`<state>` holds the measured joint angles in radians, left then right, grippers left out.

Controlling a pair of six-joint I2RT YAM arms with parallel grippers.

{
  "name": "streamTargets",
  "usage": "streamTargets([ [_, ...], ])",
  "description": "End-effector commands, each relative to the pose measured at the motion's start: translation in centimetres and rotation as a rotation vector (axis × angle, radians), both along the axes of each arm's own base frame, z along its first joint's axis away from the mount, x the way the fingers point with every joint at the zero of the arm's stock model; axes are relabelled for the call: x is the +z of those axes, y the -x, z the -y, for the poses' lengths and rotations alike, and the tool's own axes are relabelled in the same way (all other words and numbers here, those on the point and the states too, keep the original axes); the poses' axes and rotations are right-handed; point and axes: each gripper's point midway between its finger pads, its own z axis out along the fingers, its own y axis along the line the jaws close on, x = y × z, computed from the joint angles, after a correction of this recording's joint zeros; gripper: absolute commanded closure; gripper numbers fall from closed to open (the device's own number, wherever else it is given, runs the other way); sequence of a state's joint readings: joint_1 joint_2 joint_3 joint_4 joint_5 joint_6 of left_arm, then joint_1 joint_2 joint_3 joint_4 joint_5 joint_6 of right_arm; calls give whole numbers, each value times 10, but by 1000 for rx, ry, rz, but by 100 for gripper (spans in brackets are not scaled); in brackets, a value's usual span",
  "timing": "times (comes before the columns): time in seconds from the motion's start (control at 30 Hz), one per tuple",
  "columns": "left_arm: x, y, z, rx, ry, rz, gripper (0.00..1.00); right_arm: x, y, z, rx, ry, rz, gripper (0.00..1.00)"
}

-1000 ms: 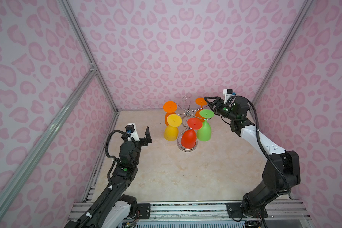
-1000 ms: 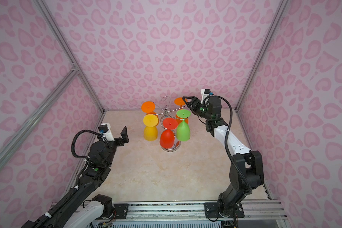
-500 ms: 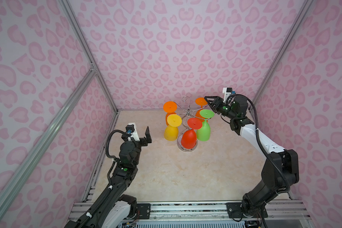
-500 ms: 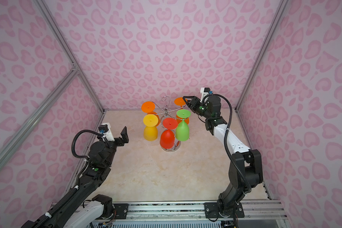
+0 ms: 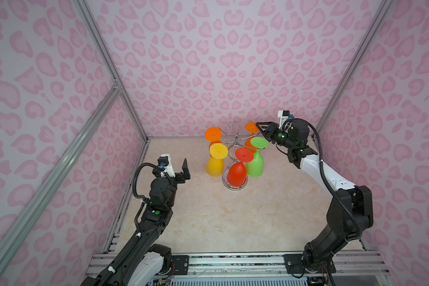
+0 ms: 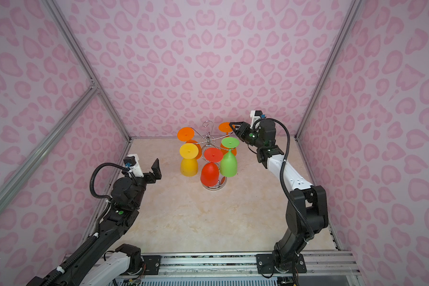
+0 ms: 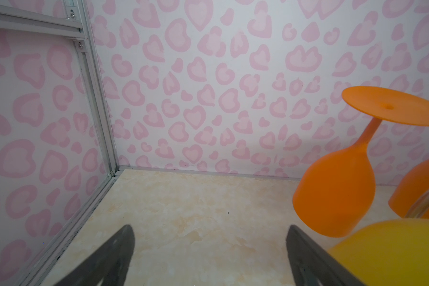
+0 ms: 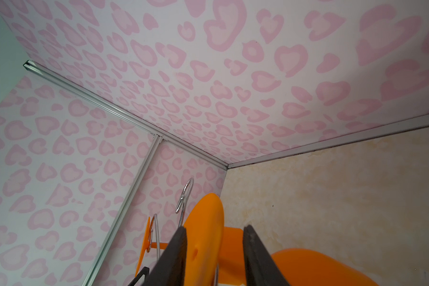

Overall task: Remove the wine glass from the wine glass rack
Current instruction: 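Close the right gripper on the orange glass's base on the rack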

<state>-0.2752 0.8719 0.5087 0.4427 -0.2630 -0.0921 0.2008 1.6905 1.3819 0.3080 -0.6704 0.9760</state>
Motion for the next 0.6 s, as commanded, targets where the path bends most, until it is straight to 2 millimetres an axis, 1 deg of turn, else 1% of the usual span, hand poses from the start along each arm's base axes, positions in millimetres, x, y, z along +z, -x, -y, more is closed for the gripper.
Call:
streamTargets([
  [0.0, 7, 1, -2, 13, -5, 19, 3, 1, -1, -2, 6, 4, 13, 65],
  [0.13, 6, 0, -3, 15, -5, 16, 3, 4, -2, -2, 3, 6, 18, 69],
  [0.27, 5, 0, -3, 14, -4, 15, 3, 5, -4, -2, 2, 9, 22, 70],
  [0.57, 2, -1, -3, 19, -10, 5, 3, 0, -6, -4, 12, 10, -4, 80],
])
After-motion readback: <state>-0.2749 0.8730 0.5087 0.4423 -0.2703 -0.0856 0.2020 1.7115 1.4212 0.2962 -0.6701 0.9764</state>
